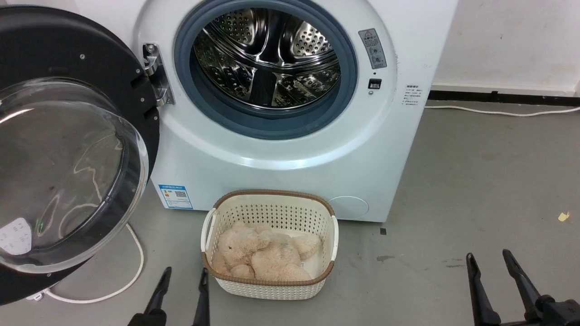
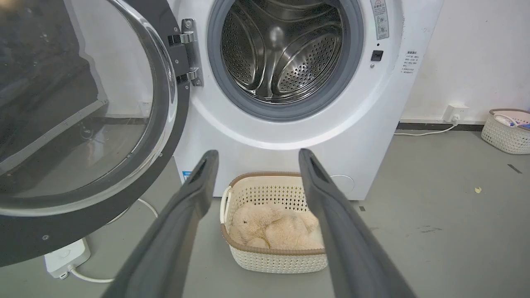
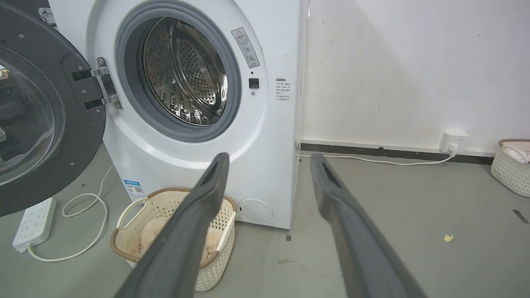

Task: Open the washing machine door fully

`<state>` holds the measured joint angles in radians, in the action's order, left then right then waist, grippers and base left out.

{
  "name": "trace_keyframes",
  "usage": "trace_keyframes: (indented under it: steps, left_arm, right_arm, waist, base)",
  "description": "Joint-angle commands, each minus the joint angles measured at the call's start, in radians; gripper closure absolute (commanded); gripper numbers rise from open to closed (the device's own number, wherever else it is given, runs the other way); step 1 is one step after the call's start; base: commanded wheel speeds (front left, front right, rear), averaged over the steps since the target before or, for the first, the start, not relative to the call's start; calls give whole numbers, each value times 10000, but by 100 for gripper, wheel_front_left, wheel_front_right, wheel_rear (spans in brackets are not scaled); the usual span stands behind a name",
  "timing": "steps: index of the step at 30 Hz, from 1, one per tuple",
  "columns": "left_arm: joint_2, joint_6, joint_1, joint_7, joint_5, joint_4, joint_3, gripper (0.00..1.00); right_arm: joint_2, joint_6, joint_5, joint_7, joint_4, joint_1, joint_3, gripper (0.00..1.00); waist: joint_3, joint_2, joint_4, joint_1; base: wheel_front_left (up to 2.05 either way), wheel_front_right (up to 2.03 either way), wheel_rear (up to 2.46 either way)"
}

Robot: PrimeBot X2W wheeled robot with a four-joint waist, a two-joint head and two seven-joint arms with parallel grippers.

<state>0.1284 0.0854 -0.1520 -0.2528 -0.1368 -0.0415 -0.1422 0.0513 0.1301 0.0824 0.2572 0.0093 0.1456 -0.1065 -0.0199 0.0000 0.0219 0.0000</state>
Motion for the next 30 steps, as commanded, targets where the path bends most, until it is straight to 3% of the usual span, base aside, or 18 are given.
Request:
trace_keyframes:
  steps: [1, 30]
  left_arm:
    - [3, -37, 8, 2, -14, 0, -35, 100]
    - [-156, -206, 302, 492, 254, 87, 232, 100]
  right_arm:
    - [0, 0, 0, -2, 21, -1, 7, 100]
    - [-2, 1, -174, -503, 5, -285, 207, 100]
  waist:
    - [4, 0, 2, 0]
    - [43, 0, -40, 0]
  base:
    - [0, 0, 0]
    - [0, 0, 0]
